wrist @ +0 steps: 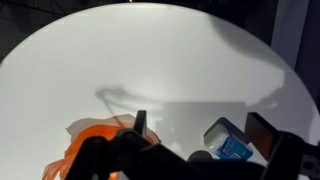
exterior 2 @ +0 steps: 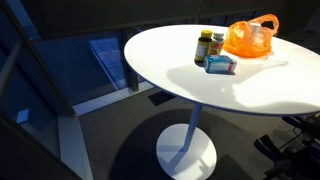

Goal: Pick up the white medicine bottle and put it in the orange plastic

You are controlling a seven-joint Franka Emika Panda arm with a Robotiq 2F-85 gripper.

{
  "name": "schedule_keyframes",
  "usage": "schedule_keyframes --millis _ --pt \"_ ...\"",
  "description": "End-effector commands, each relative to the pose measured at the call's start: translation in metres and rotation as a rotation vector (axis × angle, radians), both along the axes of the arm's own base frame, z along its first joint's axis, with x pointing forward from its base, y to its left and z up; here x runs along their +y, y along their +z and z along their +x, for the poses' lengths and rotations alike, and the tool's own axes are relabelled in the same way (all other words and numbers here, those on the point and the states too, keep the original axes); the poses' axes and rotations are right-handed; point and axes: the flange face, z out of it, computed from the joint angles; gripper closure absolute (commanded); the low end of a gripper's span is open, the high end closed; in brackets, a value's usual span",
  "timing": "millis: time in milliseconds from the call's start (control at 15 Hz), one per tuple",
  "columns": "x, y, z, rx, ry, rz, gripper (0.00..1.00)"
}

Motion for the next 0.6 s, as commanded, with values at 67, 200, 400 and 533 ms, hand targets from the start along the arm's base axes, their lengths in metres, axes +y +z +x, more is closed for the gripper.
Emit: schedule_keyframes --millis 67,200,400,533 --pt "0.0 0.0005 0.0001 0.001 0.0 0.0 0.0" --pt "0.0 0.0005 0.0001 0.001 0.0 0.0 0.0" --pt "0.0 0.0005 0.0001 0.001 0.0 0.0 0.0" --pt "0.0026 0.0007 0.0068 0.006 -0.002 -0.006 0.0"
